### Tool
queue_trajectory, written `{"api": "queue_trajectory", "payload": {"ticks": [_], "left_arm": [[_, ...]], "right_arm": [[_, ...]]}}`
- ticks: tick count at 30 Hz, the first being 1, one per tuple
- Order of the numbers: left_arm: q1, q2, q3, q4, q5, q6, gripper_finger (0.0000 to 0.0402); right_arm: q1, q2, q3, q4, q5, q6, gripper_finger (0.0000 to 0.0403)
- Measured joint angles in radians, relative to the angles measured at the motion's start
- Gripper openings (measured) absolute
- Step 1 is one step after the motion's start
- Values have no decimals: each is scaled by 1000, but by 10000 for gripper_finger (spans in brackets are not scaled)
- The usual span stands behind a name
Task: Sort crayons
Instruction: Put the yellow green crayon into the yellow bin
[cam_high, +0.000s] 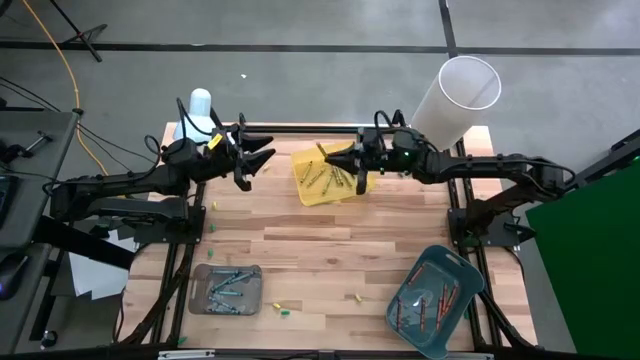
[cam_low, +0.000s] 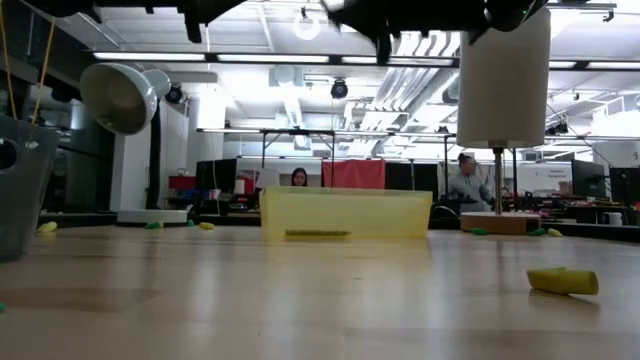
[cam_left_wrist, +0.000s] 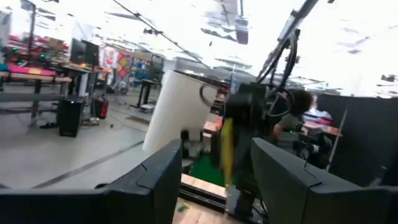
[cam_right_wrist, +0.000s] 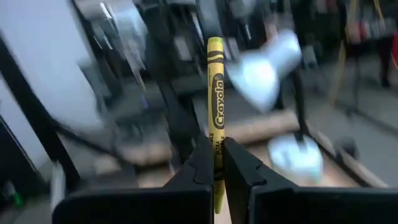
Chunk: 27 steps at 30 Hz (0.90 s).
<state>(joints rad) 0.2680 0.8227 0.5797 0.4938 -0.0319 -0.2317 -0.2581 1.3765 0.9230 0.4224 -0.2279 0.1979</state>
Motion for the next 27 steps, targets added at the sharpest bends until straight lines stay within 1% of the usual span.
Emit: {"api": "queue_trajectory", "payload": {"ticks": [2,3,6,10,13,15,21,27], "left_arm": [[0,0,0,-5,27,6,181],[0,3,0,-11,42,7,181],[0,18,0,-30,93,6,181],[-1,26,0,-23,125,0,181],[0,32,0,-29,128,1,181],[0,31,0,-23,120,4,181],[0,31,0,-26,116,86,181],[0,31,0,-26,115,87,181]], "right_arm": [[12,10,2,111,-6,9,0],[18,13,2,136,-7,7,0],[33,21,2,158,1,-11,0],[53,20,2,163,80,-19,0],[56,19,2,166,116,-19,0],[56,19,2,166,116,-19,0],[56,19,2,179,117,-10,0],[57,19,2,179,132,40,0]]}}
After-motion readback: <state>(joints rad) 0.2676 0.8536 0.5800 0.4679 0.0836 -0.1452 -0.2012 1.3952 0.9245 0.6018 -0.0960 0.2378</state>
